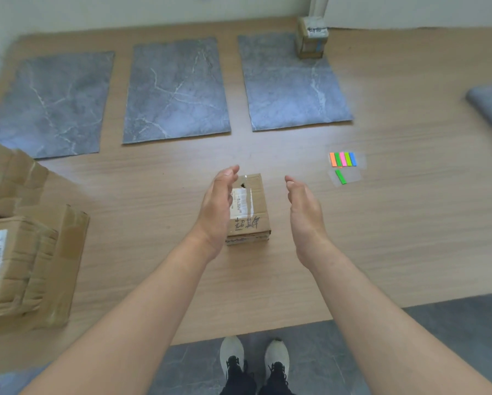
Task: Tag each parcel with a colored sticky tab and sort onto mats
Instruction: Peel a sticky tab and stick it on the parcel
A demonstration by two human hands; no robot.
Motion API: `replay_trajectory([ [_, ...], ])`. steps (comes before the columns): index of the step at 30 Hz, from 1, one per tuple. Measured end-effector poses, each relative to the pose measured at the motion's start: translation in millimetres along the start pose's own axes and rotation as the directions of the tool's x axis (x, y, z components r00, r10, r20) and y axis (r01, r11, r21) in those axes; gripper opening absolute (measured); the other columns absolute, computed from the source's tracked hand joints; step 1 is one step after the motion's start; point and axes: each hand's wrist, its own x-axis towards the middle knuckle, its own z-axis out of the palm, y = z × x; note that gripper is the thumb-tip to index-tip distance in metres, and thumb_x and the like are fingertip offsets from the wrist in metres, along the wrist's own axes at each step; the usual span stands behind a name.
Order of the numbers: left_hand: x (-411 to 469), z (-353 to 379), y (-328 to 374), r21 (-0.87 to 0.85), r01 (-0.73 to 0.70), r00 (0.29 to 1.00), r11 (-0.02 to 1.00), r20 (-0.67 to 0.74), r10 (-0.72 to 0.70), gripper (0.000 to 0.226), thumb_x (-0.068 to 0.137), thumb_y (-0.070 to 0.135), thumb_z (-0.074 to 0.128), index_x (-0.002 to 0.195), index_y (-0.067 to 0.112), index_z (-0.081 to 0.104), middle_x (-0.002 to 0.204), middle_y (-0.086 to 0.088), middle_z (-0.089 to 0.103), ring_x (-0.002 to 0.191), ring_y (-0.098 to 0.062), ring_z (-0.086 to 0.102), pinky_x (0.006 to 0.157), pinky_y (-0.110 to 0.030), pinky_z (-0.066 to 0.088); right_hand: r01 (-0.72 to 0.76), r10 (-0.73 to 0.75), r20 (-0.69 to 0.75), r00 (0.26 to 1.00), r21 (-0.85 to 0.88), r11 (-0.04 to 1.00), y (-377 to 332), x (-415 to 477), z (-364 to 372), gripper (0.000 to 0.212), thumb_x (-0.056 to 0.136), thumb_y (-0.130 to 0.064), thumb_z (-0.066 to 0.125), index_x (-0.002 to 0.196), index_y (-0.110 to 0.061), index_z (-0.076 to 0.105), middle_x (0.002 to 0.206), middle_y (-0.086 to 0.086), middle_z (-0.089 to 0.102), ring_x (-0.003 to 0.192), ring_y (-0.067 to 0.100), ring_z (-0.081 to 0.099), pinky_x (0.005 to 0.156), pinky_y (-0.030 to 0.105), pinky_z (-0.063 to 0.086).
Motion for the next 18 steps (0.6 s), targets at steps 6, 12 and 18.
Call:
replay_trajectory([
  [6, 9.2, 38.9, 22.8, 0.049, -0.023, 0.993, 0.999, 0.115, 0.017, 0.069, 0.083, 0.055, 0.037, 0.142, 0.024, 0.052, 0.142, -0.002, 0.055, 0.138, -0.014, 0.043, 0.122, -0.04, 0.026, 0.078, -0.074, -0.062, 0.995, 0.062, 0.995, -28.0, 5.7, -30.8, 0.035, 0.106, -0.029, 0.044, 0.137, -0.025, 0.059, 0.124, -0.021, 0.058, 0.127, 0.004, 0.052, 0.102, 0.021, 0.038],
  [12, 34.3, 94.6, 18.1, 0.081, 0.022, 0.982, 0.996, 0.184, -0.037, 0.07, 0.08, 0.062, 0.041, 0.139, 0.028, 0.055, 0.138, 0.0, 0.059, 0.137, -0.019, 0.045, 0.121, -0.042, 0.029, 0.062, -0.047, -0.132, 0.99, 0.114, 0.991, -34.3, 37.8, -77.9, 0.062, 0.084, -0.049, 0.042, 0.137, -0.023, 0.061, 0.139, -0.01, 0.06, 0.132, 0.006, 0.052, 0.115, 0.031, 0.037],
  [18, 77.2, 162.2, -5.6, 0.1, 0.072, 0.98, 0.992, 0.179, -0.089, 0.064, 0.085, 0.058, 0.035, 0.137, 0.029, 0.056, 0.133, 0.002, 0.063, 0.134, -0.018, 0.048, 0.119, -0.04, 0.031, 0.037, -0.02, -0.13, 0.991, 0.125, 0.992, -27.9, 92.0, -130.2, 0.055, 0.085, -0.05, 0.041, 0.126, -0.026, 0.067, 0.132, -0.011, 0.065, 0.128, 0.004, 0.055, 0.114, 0.03, 0.039],
])
